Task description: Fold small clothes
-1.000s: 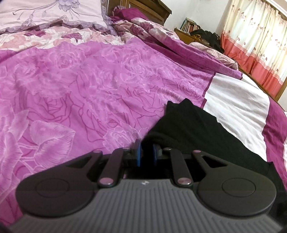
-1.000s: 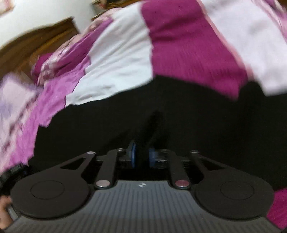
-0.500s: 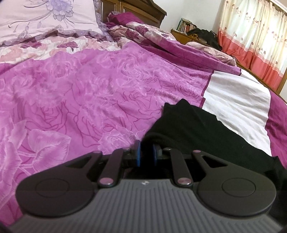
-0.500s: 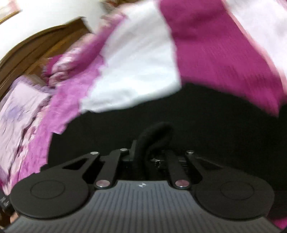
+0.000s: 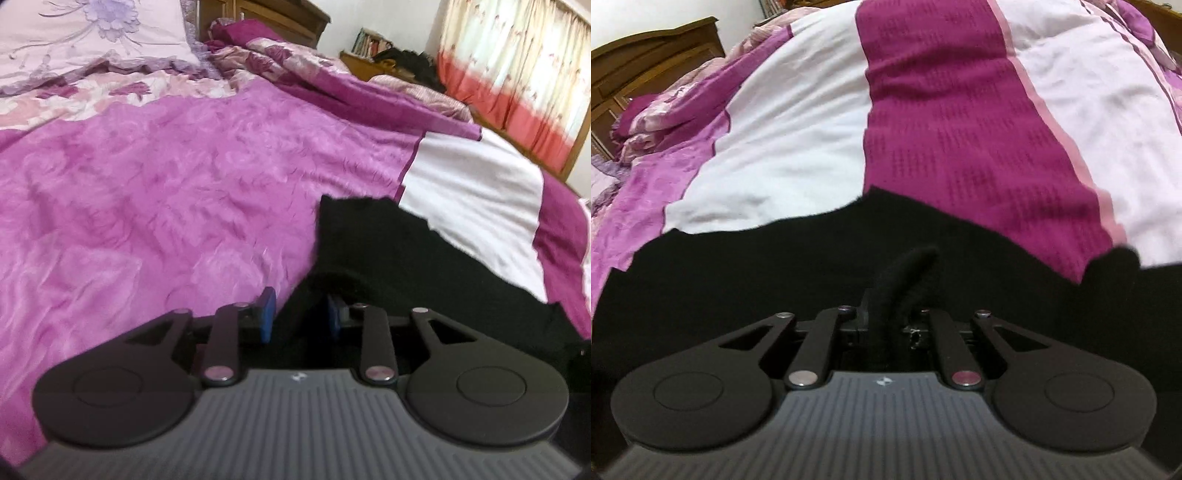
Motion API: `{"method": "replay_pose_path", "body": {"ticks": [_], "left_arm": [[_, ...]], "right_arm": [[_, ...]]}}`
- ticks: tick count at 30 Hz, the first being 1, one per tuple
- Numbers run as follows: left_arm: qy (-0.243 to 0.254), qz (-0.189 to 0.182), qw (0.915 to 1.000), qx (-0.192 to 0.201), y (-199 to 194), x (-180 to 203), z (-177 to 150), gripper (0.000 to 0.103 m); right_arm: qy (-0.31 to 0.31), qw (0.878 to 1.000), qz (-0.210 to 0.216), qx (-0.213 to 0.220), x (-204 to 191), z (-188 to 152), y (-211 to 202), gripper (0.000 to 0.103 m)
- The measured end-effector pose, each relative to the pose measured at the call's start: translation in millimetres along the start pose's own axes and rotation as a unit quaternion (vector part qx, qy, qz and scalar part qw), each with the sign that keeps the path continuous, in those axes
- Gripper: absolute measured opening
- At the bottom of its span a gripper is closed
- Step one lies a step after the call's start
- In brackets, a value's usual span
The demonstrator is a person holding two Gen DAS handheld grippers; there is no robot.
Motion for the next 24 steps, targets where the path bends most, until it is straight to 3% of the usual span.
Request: {"method": "replay_pose_path", "body": {"ticks": [2,5,7,10,11,12,13,14,16,21,24], "left_arm": [[0.017,0.010,0.9997,0.010,-12,1,-4,0.031],[0.033,0.014,0.9990,0.027,-28,-1,-8,0.032],[0.025,-0.006,0.9983,0.053,-35,-4,-4,0.031],[0.036,-0.020,0.9959,0.080,-34,-1,2,0.030],[0.035,-0.027,0.9968,0.067,-29,1,1,0.030],[0.031,-0.035,0.9978,0.046,-23,1,1,0.030],[0.030,-0.036,0.9987,0.018,-15,2,-2,0.029],[0.031,-0.028,0.9991,-0.003,-8,2,-4,0.029],[0.033,-0.023,0.9991,-0.012,-2,2,-6,0.029],[0.036,-0.018,0.9992,-0.009,-1,5,-5,0.031],[0.024,-0.020,0.9994,-0.010,3,2,-5,0.032]], "right_arm": [[-0.018,1.000,-0.016,-0.001,-6,-1,2,0.013],[-0.046,0.998,-0.042,-0.008,-16,1,-4,0.035],[-0.074,0.995,-0.063,-0.001,-24,0,-11,0.056],[-0.077,0.996,-0.039,-0.030,-31,-11,-16,0.065],[-0.076,0.996,-0.032,-0.028,-30,-16,-18,0.065],[-0.084,0.996,-0.024,-0.021,-31,-19,-20,0.053],[-0.094,0.995,-0.012,-0.017,-32,-23,-22,0.017],[-0.102,0.995,-0.009,-0.018,-32,-27,-22,0.009],[-0.111,0.994,-0.006,-0.011,-33,-29,-28,0.008],[-0.015,0.998,0.016,0.058,-9,-11,-65,0.008],[-0.010,1.000,-0.014,-0.005,1,-21,-46,0.008]]}}
Point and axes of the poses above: each gripper's, at about its wrist camera, not at the fingertips, and y roughly the way its jaws point, x to its right, z to its top, the point moved 3 cm from there along y, roughly the way its jaws point, and after that the axes turned 8 degrees about z, right-handed, at the moved point
